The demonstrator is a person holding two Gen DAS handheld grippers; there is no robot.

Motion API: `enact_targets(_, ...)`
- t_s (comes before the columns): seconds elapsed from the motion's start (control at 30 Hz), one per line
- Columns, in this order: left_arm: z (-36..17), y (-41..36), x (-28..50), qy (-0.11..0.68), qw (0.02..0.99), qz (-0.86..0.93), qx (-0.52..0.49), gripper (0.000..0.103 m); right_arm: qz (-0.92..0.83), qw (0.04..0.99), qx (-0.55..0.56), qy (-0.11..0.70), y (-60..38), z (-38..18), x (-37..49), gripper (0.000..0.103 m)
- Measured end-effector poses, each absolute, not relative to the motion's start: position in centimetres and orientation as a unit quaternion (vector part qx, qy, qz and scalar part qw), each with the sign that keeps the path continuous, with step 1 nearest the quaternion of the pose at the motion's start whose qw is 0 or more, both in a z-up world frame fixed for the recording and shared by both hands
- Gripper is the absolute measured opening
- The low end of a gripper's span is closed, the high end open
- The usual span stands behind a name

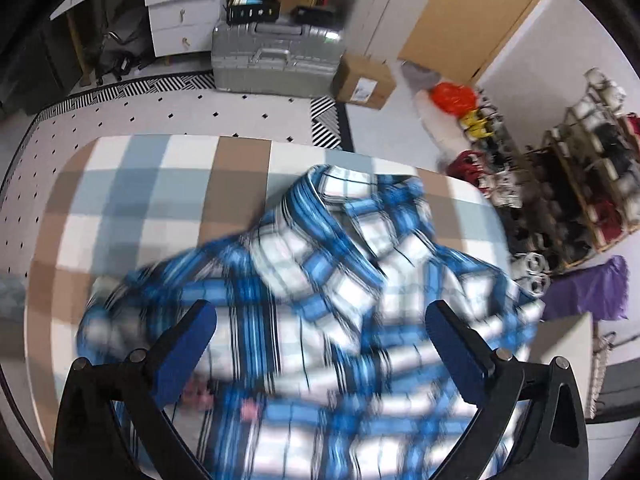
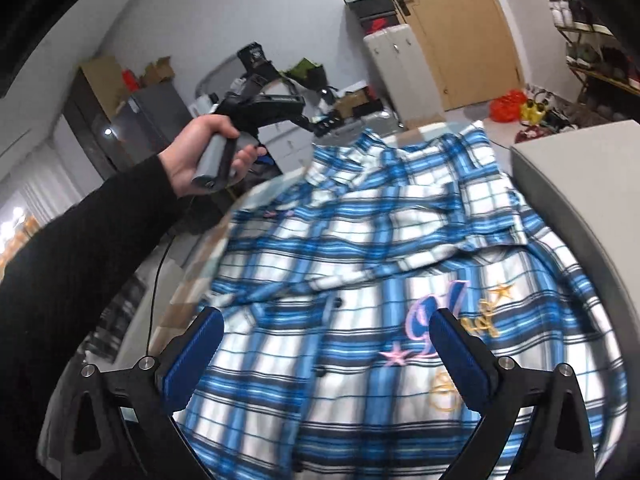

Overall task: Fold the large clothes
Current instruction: 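Grasp the plaid shirt's side edge with the left gripper and lift it toward the collar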

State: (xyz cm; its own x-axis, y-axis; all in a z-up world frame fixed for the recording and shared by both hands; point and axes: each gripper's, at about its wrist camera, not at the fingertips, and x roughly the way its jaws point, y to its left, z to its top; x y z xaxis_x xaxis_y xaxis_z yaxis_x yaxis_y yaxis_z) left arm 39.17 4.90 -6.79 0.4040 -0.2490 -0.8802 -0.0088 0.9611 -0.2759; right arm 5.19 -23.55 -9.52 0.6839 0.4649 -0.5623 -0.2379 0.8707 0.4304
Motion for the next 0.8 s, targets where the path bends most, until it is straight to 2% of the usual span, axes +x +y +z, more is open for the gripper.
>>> enact_targets(0.17,-10.0,5.3,44.0,0.557,0.817,-0.056,-0.140,0.102,0.199,0.885,0.199,0.372,-25.3,-11.0,6.6,0.103)
enact_targets(0.33,-12.4,6.3,46.0,0.571,0.802,-0.053,-0.165,0.099,0.204,0.884,0.180,0.379,-25.2,-11.6,7.1,0.103)
enact_targets(0.37,-12.2,6.2,45.9,0.575,0.800,-0.054,-0.163,0.092,0.206,0.884,0.177,0.381,-25.2,-11.7,7.1,0.103)
enact_targets(0.43,-12.7,6.0,45.8,0.583,0.795,-0.062,-0.158,0.045,0.203,0.884,0.168,0.386,-25.1,-12.1,7.2,0.103)
enact_targets(0.47,-12.6,5.8,45.5,0.579,0.799,-0.063,-0.146,0.041,0.202,0.884,0.166,0.387,-25.2,-12.2,7.2,0.103)
enact_targets(0.5,-12.0,5.7,45.2,0.571,0.807,-0.064,-0.134,0.028,0.201,0.885,0.167,0.386,-25.3,-12.2,7.2,0.103)
enact_targets(0.53,-12.0,5.7,44.9,0.570,0.810,-0.064,-0.123,0.007,0.200,0.885,0.168,0.386,-25.4,-12.2,7.1,0.103)
enact_targets(0.8,-7.3,6.5,38.6,0.486,0.864,-0.105,-0.078,0.004,0.191,0.895,0.160,0.371,-25.1,-11.5,6.7,0.103)
